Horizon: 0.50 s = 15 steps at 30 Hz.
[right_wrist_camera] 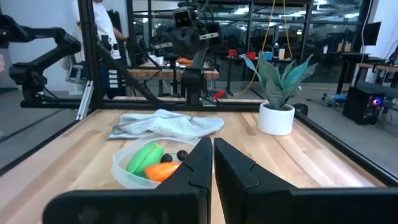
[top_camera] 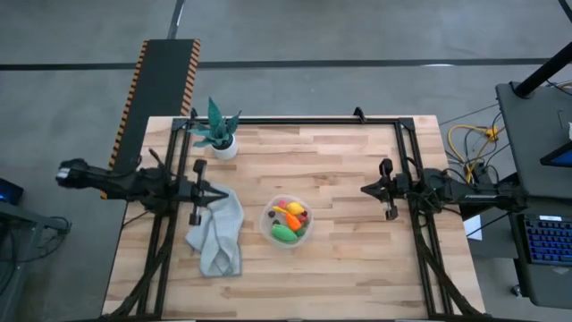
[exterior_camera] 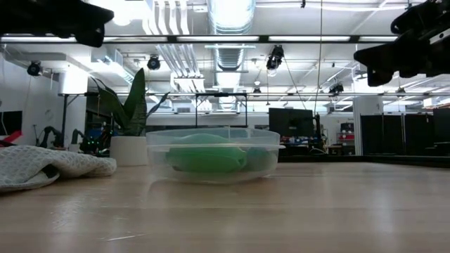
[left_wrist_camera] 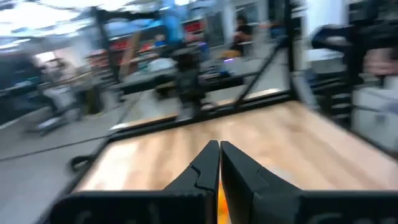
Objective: Pick and placing Produce into tupperware
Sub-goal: Return to Home Position
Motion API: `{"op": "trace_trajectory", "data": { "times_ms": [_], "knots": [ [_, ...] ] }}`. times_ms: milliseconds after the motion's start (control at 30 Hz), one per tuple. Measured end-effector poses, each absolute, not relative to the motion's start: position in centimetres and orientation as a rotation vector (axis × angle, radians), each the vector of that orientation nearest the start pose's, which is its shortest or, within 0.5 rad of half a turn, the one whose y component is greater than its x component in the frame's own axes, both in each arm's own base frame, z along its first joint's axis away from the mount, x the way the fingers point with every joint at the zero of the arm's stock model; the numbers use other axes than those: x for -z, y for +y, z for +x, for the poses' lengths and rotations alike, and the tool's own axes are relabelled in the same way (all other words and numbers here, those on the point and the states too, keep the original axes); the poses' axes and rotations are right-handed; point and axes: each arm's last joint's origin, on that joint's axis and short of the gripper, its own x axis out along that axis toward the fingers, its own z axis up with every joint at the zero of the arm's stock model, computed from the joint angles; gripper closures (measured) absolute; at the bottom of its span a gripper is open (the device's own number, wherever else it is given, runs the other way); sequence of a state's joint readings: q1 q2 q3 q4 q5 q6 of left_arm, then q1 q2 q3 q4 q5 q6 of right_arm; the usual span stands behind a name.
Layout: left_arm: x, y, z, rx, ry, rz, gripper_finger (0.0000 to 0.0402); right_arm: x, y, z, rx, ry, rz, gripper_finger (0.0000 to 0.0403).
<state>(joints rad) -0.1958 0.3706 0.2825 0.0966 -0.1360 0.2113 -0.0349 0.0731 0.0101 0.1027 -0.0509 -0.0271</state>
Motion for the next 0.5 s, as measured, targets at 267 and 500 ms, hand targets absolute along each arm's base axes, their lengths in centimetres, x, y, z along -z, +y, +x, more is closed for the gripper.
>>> {"op": "trace_trajectory", "data": {
  "times_ms": [267, 500],
  "knots": [
    [-23.0, -0.1, 11.0, 0.052, -0.004, 0.168, 0.0401, -17.2, -0.2, 10.2, -0.019, -0.044, -0.003, 0.0394],
    [-21.1, 0.0, 10.2, 0.014, -0.029, 0.106, 0.0401, -16.9, -0.2, 10.2, -0.024, -0.02, 0.006, 0.0394]
  ]
}}
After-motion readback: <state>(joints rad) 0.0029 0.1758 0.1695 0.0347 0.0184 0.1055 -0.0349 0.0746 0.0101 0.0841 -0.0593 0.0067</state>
